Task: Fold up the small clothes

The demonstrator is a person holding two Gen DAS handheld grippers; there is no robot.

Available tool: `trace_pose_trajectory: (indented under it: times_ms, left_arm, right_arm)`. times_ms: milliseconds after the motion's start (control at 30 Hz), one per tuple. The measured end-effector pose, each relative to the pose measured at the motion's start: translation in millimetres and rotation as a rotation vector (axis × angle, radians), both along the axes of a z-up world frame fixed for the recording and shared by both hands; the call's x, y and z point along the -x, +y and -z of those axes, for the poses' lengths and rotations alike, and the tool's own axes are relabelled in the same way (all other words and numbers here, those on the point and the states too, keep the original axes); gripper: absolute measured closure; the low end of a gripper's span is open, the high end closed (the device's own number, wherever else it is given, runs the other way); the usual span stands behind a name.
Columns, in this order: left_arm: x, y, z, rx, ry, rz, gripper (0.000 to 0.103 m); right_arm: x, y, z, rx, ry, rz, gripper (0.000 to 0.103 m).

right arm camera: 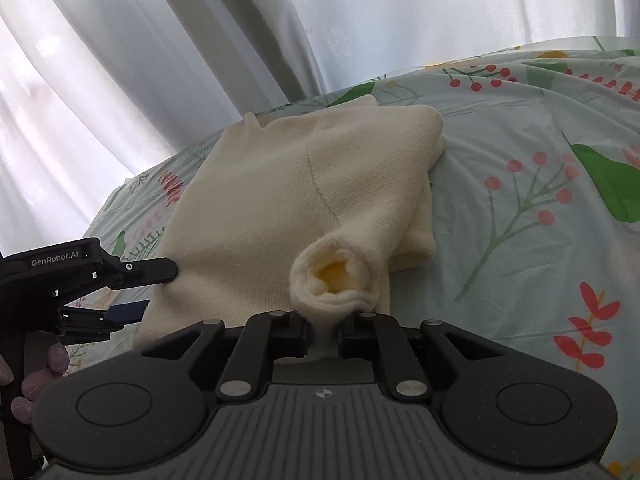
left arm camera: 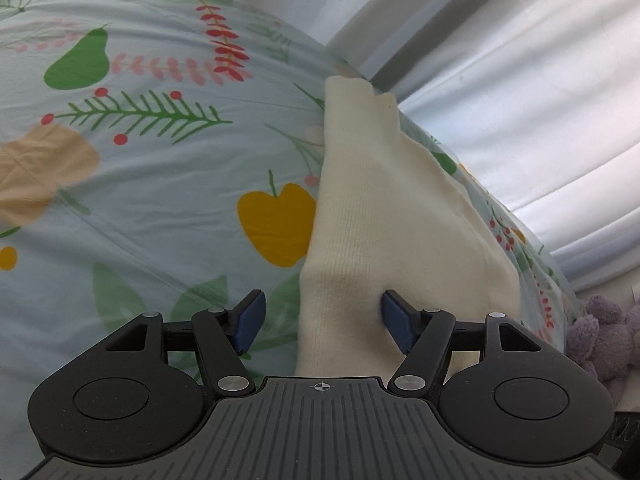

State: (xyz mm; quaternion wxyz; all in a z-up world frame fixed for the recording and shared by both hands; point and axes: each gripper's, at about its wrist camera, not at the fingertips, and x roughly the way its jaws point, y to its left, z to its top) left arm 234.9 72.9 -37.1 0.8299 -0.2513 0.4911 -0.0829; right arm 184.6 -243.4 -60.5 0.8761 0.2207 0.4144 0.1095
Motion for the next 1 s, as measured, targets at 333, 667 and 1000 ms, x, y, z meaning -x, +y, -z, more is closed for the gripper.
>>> trace_pose_trajectory:
  times_ms: [333,667,1000]
  left_arm:
    - [3.9,-15.6,-38.3,-0.138,-0.104,0.024,0.032]
    - [-2.0,-50.2,-18.7,-0.333,-0.083,0.086,0.022]
    - [17.6,-46.5,-23.7,-0.465,-0.078,0.07,0.015]
  right_arm:
    - [23.7,-13.1,-47.9,0.156,-0.169,0.079,0.062]
    - [-4.6,20.0,-16.4,0.402,-0.14,-0.064,0.083]
    - [12.2,17.5,-23.0,0.501,-0.129,-0.039,0.068]
